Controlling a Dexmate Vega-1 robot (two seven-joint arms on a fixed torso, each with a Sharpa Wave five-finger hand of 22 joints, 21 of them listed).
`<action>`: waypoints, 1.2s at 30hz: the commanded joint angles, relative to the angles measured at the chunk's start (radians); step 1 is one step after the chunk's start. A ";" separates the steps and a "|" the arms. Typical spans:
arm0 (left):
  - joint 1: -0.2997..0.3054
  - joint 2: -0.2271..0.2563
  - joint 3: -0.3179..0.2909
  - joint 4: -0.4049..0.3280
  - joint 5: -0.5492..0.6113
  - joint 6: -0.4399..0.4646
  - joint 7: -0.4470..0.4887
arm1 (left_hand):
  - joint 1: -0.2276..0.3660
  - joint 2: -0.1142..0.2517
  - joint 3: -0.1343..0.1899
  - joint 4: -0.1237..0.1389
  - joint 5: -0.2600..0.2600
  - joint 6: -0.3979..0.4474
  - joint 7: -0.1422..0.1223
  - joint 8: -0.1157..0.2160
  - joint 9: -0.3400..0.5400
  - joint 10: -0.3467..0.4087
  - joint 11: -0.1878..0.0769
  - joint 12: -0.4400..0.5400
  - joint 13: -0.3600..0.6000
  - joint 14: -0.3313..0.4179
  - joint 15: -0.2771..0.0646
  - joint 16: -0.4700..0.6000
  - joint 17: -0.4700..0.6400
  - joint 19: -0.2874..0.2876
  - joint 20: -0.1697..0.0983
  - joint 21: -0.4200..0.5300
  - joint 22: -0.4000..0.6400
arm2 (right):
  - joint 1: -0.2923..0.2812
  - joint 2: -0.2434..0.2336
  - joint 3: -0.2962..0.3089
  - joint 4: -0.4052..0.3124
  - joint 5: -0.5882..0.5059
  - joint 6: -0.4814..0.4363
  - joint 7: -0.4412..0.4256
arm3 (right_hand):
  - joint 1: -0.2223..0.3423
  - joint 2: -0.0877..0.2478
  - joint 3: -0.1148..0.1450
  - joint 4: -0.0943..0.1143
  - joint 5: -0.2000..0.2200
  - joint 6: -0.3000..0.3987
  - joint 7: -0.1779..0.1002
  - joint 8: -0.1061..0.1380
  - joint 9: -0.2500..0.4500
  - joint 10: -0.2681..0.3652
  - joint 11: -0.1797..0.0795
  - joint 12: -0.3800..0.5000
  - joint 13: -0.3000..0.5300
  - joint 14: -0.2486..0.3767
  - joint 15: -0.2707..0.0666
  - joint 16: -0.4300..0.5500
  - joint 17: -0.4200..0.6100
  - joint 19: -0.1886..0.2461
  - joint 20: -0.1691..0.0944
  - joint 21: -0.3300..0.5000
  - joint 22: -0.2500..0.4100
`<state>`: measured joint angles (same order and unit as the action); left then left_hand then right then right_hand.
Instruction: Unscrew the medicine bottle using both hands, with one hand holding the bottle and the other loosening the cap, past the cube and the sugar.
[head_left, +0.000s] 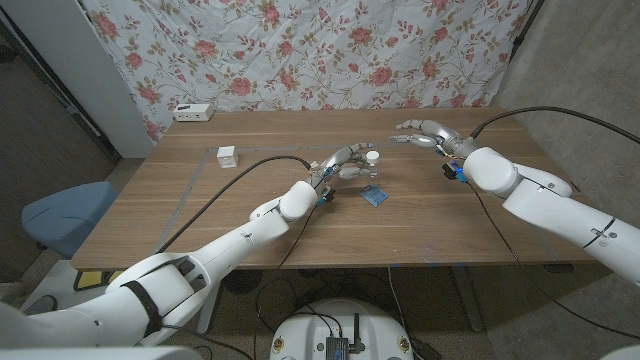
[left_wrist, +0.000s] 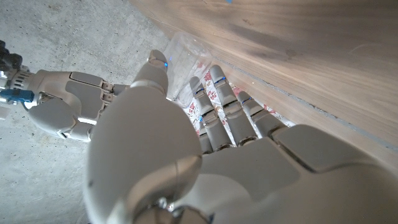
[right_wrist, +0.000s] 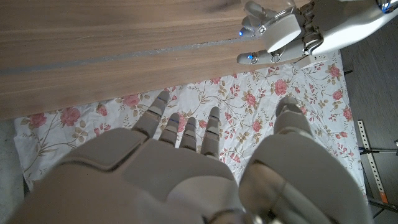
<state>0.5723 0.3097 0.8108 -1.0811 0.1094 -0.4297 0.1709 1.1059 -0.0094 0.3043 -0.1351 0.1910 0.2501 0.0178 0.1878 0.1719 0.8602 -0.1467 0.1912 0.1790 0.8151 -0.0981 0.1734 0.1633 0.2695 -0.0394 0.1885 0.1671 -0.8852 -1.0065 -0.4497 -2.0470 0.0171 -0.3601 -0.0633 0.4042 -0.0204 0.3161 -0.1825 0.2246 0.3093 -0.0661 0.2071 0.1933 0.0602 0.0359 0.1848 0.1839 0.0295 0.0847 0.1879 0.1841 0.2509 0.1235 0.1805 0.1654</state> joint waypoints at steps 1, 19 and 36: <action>-0.001 0.001 0.005 -0.012 0.014 0.022 0.011 | 0.001 0.010 0.012 0.000 -0.001 0.005 -0.001 -0.002 0.002 0.020 -0.013 0.008 0.004 0.010 -0.118 0.001 -0.001 0.006 -0.139 -0.002 0.000 | 0.039 -0.023 -0.035 -0.068 -0.065 -0.109 0.054 | 0.017 -0.001 0.009 0.001 -0.006 0.008 0.001 0.006 0.002 -0.009 -0.002 -0.003 0.003 -0.005 0.007 0.000 0.003 0.003 0.013 -0.001 0.003; 0.006 0.017 0.009 -0.061 0.039 0.068 0.024 | -0.003 0.016 0.019 0.000 -0.001 0.007 0.001 -0.002 0.002 0.023 -0.012 0.006 0.004 0.019 -0.118 0.002 -0.001 0.005 -0.138 -0.002 0.000 | 0.160 -0.021 -0.166 -0.136 -0.227 -0.272 0.205 | 0.059 -0.012 0.021 0.002 -0.012 0.020 -0.004 0.011 0.006 -0.026 0.002 -0.002 0.003 -0.016 0.022 0.001 0.003 -0.007 0.030 0.000 0.003; 0.012 0.024 0.011 -0.085 0.047 0.101 0.032 | -0.007 0.018 0.025 0.000 -0.004 0.011 -0.002 -0.001 0.002 0.022 -0.011 0.004 0.004 0.023 -0.118 0.001 -0.001 0.003 -0.138 -0.002 0.000 | 0.237 0.004 -0.254 -0.149 -0.362 -0.329 0.316 | 0.083 -0.023 0.026 0.010 -0.023 0.035 0.008 0.015 0.011 -0.020 0.001 0.006 0.004 0.002 0.066 0.010 0.003 -0.007 0.035 0.004 0.003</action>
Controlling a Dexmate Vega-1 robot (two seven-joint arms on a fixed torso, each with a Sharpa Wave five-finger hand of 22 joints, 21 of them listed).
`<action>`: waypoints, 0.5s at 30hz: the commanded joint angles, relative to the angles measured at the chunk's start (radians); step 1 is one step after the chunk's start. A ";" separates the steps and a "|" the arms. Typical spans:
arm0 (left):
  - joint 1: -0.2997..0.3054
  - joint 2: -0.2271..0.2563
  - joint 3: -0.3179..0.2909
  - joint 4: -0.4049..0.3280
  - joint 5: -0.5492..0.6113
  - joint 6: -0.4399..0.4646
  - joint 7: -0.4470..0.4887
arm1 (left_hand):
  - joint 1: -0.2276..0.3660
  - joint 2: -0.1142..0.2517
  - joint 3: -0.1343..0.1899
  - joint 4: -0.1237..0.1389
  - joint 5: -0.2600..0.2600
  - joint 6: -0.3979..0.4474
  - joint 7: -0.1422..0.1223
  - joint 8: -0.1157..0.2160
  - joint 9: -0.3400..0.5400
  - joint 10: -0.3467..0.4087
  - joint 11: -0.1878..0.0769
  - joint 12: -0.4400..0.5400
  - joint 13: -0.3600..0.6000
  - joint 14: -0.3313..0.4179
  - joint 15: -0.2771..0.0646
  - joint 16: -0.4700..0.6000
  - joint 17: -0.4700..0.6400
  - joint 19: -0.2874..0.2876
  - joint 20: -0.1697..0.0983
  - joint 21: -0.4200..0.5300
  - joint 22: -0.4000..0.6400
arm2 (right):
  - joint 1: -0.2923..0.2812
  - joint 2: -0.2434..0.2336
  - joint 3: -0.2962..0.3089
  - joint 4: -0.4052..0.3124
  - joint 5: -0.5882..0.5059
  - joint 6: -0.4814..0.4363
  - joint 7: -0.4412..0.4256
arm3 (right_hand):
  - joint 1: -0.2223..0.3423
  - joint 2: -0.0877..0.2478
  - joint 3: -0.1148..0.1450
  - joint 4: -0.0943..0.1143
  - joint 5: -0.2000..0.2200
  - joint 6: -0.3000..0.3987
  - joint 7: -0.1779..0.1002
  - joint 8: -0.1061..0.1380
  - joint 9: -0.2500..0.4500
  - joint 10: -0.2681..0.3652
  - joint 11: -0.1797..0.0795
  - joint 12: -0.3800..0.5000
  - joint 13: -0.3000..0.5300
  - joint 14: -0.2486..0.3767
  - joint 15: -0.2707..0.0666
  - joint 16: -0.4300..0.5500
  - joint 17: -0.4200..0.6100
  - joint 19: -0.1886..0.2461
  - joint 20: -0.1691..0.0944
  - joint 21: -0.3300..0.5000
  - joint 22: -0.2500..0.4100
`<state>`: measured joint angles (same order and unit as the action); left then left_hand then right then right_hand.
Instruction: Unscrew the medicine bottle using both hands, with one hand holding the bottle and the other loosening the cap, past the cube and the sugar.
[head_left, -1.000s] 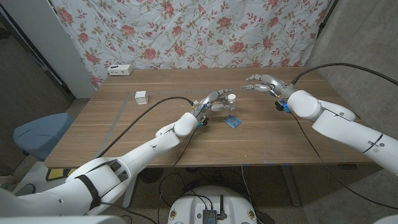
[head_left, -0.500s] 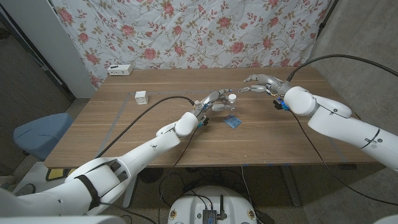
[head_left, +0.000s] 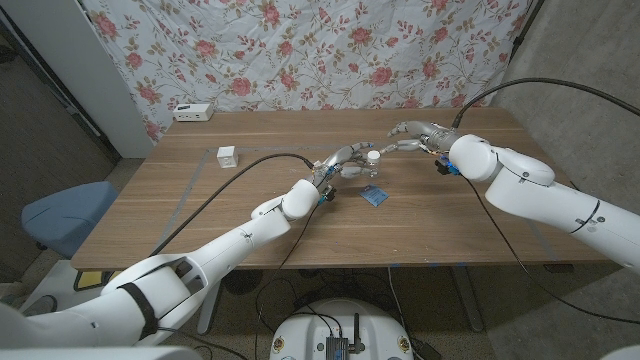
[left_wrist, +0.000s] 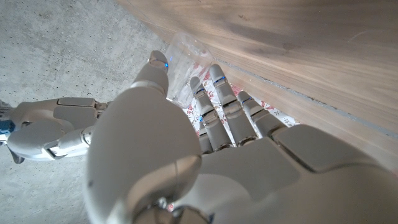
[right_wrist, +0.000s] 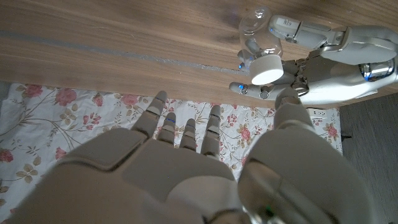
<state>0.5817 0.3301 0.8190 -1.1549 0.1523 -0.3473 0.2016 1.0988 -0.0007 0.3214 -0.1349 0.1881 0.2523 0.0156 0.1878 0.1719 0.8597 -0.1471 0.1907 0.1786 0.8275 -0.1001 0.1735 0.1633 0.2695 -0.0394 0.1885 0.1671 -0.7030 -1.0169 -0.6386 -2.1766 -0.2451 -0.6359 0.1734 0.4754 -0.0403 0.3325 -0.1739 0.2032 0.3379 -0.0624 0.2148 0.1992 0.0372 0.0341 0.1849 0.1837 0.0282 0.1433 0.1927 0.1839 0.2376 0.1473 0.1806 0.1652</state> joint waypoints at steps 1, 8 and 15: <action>0.003 0.003 0.003 -0.011 0.003 0.019 0.001 | 0.000 0.010 0.008 -0.001 -0.001 0.010 0.000 -0.001 0.002 0.022 -0.011 0.005 0.004 0.011 -0.116 0.001 -0.001 0.003 -0.138 -0.003 0.000 | 0.055 0.017 -0.068 -0.022 -0.107 -0.058 0.083 | 0.012 -0.003 0.010 0.001 -0.002 0.006 0.005 0.007 0.005 0.003 0.003 0.006 0.004 0.004 0.008 0.005 0.003 0.006 0.011 0.004 0.003; 0.003 0.003 0.004 -0.015 0.002 0.027 -0.001 | -0.002 0.012 0.011 -0.001 -0.002 0.011 -0.003 -0.001 0.002 0.023 -0.011 0.005 0.004 0.014 -0.116 0.001 -0.001 0.003 -0.138 -0.003 0.000 | 0.068 0.026 -0.089 -0.030 -0.154 -0.078 0.120 | 0.020 -0.003 0.013 0.003 -0.003 0.010 0.017 0.008 0.007 0.004 0.006 0.006 0.004 0.009 0.013 0.007 0.003 0.009 0.012 0.006 0.003; -0.001 -0.003 0.008 -0.006 0.001 0.025 -0.001 | -0.002 0.017 0.016 0.000 -0.002 0.012 -0.004 -0.001 0.002 0.025 -0.009 0.005 0.004 0.020 -0.116 0.002 0.000 0.003 -0.137 -0.002 0.000 | 0.079 0.033 -0.107 -0.037 -0.194 -0.084 0.161 | 0.028 -0.002 0.016 0.004 -0.003 0.010 0.026 0.008 0.009 0.003 0.010 0.007 0.005 0.015 0.026 0.008 0.003 0.008 0.012 0.006 0.003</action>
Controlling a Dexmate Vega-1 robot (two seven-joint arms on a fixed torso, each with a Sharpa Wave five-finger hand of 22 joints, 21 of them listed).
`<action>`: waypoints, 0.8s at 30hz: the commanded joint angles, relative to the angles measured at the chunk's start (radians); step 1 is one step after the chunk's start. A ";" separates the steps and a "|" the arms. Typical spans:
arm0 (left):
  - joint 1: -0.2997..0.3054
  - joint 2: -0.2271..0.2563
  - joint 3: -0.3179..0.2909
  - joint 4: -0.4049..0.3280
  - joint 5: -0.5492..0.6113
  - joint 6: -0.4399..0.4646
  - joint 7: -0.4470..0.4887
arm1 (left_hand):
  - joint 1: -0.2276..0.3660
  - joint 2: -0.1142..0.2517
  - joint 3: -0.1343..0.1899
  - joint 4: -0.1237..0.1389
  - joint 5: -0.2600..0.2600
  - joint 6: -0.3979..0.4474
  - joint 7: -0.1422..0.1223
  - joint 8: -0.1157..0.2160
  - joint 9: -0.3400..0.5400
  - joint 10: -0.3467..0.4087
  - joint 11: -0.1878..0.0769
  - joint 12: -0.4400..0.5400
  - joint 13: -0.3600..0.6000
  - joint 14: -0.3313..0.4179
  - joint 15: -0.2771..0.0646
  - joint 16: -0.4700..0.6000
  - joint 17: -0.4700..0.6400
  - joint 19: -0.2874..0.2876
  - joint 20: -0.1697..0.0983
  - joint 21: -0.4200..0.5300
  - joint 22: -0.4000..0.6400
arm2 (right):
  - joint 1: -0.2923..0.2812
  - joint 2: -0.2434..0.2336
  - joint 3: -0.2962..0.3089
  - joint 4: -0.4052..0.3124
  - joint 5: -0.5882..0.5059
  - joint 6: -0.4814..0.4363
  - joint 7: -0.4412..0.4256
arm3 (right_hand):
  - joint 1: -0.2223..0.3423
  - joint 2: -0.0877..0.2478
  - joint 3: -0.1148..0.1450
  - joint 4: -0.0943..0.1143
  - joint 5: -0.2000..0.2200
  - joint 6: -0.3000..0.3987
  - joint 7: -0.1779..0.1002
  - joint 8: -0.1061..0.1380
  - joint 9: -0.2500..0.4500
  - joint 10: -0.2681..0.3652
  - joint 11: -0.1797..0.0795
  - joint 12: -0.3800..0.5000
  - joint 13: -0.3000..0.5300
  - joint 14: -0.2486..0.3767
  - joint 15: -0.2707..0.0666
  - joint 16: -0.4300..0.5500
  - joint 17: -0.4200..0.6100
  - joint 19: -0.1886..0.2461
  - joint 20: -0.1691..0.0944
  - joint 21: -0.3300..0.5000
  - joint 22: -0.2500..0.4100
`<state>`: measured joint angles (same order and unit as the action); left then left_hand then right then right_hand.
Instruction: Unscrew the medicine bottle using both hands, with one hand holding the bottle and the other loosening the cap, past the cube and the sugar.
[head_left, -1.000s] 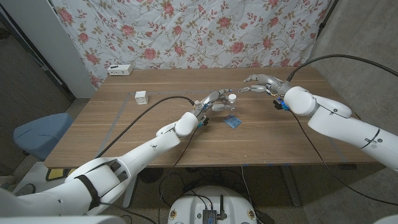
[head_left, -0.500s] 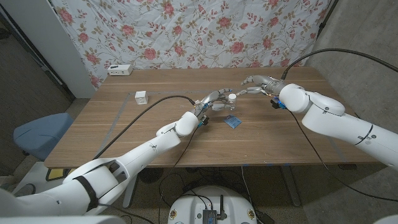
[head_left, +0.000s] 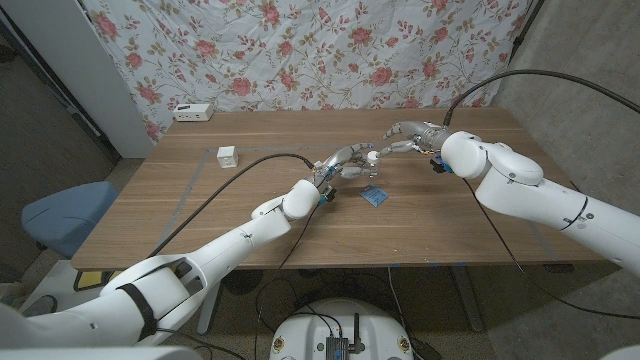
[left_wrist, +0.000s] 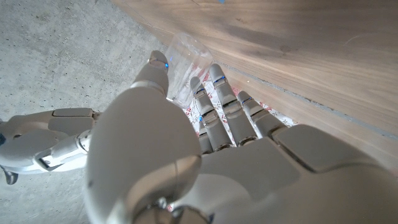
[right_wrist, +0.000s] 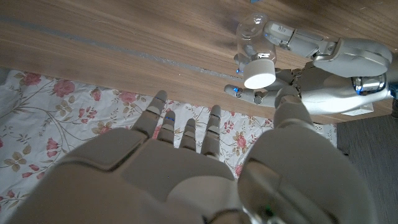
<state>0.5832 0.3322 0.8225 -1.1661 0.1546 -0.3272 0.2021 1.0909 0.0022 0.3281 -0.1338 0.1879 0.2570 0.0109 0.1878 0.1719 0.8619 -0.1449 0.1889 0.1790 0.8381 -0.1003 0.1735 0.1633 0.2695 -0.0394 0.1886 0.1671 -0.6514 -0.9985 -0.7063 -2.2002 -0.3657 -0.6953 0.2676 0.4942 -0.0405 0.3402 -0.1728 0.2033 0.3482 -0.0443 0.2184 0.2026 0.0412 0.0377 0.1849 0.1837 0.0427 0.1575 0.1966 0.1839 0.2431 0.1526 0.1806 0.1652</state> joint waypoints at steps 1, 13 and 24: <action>-0.005 -0.007 0.005 0.009 -0.001 0.003 -0.003 | 0.006 0.014 0.010 -0.002 -0.002 0.008 0.001 -0.001 0.002 0.023 -0.009 0.007 0.004 0.009 -0.116 0.002 0.000 0.003 -0.137 -0.002 0.000 | 0.029 0.017 -0.043 -0.013 -0.081 -0.026 0.071 | 0.011 -0.002 0.009 0.003 -0.003 -0.001 0.009 0.004 0.006 -0.002 0.008 0.007 0.005 0.001 0.012 0.004 0.003 0.003 0.006 0.006 0.003; -0.016 -0.018 0.011 0.035 -0.005 -0.009 -0.004 | 0.005 0.017 0.016 -0.003 -0.003 0.015 -0.002 0.000 0.002 0.023 -0.010 0.006 0.004 0.015 -0.115 0.001 -0.002 0.003 -0.137 -0.002 0.000 | 0.055 0.045 -0.074 -0.002 -0.154 -0.030 0.132 | 0.021 -0.007 0.011 0.003 -0.005 -0.002 0.013 0.005 0.010 -0.002 0.010 0.008 0.005 0.004 0.010 0.004 0.003 0.003 0.010 0.006 0.003; -0.032 -0.026 0.016 0.061 -0.007 -0.017 -0.010 | 0.003 0.017 0.020 -0.004 -0.004 0.016 -0.004 -0.001 0.002 0.023 -0.011 0.005 0.003 0.017 -0.115 -0.001 -0.003 0.003 -0.136 -0.002 0.000 | 0.081 0.078 -0.108 0.019 -0.241 -0.038 0.196 | 0.027 -0.011 0.012 0.003 -0.007 -0.006 0.010 0.004 0.012 0.000 0.009 0.009 0.006 0.004 0.007 0.003 0.003 0.004 0.009 0.007 0.003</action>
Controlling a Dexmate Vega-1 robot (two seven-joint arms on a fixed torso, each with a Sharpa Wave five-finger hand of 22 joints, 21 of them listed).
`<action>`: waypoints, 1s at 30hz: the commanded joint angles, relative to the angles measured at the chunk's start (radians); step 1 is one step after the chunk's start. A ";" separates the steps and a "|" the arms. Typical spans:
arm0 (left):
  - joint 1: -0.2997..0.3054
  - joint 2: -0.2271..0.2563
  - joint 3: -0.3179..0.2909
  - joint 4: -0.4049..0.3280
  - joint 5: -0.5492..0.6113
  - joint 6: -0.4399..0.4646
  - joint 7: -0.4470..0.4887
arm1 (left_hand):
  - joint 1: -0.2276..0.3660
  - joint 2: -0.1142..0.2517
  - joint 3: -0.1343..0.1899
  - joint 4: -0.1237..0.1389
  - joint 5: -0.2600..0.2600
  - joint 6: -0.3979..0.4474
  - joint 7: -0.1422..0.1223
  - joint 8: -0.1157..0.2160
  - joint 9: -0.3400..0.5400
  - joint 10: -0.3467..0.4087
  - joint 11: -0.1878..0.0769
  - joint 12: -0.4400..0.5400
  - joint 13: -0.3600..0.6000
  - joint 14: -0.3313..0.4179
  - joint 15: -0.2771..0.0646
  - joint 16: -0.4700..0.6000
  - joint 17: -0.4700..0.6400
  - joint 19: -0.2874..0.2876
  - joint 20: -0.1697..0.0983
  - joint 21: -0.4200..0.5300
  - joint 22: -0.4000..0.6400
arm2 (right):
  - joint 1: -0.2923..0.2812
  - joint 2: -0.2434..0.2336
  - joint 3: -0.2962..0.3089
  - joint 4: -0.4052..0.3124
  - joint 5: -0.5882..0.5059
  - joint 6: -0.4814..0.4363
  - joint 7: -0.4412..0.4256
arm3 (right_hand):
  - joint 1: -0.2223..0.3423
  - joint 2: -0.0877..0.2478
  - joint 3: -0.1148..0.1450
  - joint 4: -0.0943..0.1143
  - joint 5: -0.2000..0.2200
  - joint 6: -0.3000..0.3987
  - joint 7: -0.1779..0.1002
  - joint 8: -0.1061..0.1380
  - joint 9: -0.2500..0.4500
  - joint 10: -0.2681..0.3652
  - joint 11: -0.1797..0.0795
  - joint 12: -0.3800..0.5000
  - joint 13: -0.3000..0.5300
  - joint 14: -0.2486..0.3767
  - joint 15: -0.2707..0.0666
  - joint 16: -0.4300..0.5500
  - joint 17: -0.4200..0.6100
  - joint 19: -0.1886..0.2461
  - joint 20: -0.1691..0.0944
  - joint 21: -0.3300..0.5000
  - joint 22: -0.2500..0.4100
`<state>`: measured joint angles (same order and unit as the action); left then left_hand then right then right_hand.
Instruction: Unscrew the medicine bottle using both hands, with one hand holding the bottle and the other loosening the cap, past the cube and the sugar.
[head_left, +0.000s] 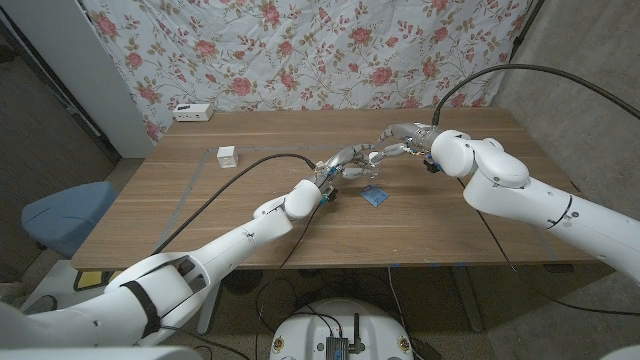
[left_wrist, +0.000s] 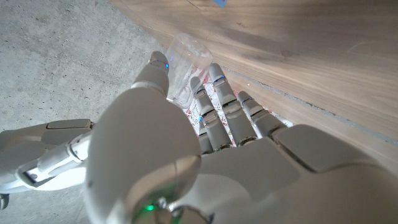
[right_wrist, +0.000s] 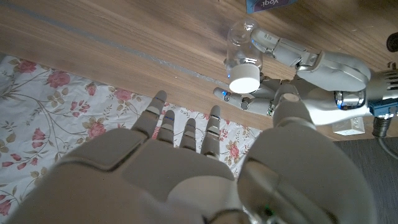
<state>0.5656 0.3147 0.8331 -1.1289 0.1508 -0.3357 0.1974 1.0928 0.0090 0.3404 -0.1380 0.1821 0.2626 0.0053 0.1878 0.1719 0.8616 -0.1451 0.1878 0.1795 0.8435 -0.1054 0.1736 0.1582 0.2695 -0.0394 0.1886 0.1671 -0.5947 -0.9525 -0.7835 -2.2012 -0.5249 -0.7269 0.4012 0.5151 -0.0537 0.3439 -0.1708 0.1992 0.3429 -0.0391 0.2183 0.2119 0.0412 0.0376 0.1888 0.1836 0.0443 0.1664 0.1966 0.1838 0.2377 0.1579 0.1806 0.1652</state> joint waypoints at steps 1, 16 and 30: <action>-0.015 -0.009 0.005 0.025 -0.004 -0.009 -0.006 | 0.000 0.010 0.008 0.000 0.001 0.011 0.000 -0.001 0.002 0.022 -0.010 0.006 0.003 0.011 -0.110 -0.001 0.002 0.003 -0.136 -0.002 0.000 | 0.025 0.034 -0.030 0.023 -0.085 -0.003 0.065 | 0.007 0.002 0.009 0.001 -0.003 -0.001 0.005 0.004 0.003 0.000 0.010 0.005 0.006 0.002 -0.002 0.003 0.003 0.009 0.003 0.007 0.003; -0.029 -0.018 0.012 0.054 -0.005 -0.024 -0.010 | -0.002 0.013 0.015 -0.001 0.000 0.019 0.000 0.001 0.002 0.023 -0.012 0.005 0.003 0.015 -0.110 -0.002 0.002 0.003 -0.137 -0.002 0.000 | 0.029 0.072 -0.034 0.065 -0.141 0.013 0.093 | 0.022 0.000 0.014 0.001 -0.005 0.011 0.004 0.011 0.008 0.003 0.010 0.006 0.006 0.008 -0.004 0.004 0.003 0.011 0.000 0.007 0.003; -0.038 -0.026 0.018 0.074 -0.006 -0.037 -0.012 | -0.003 0.014 0.021 -0.003 -0.001 0.023 -0.001 0.001 0.003 0.024 -0.012 0.005 0.003 0.018 -0.110 -0.002 0.002 0.003 -0.137 -0.002 -0.001 | 0.019 0.092 -0.029 0.086 -0.178 0.023 0.096 | 0.051 -0.001 0.024 -0.002 -0.006 0.038 0.002 0.027 0.015 0.017 0.006 0.010 0.007 0.021 -0.010 0.007 0.003 0.022 -0.007 0.011 0.003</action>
<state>0.5335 0.2938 0.8471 -1.0692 0.1451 -0.3648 0.1863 1.0869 0.0138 0.3528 -0.1420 0.1765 0.2733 0.0054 0.1878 0.1720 0.8640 -0.1426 0.1884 0.1788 0.8543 -0.1090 0.1736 0.1584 0.2695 -0.0395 0.1886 0.1671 -0.5671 -0.8763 -0.8171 -2.1306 -0.6741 -0.7140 0.4938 0.5530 -0.0547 0.3600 -0.1739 0.1992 0.3646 -0.0359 0.2336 0.2214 0.0486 0.0448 0.1928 0.1888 0.0554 0.1552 0.1966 0.1838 0.2475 0.1495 0.1858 0.1651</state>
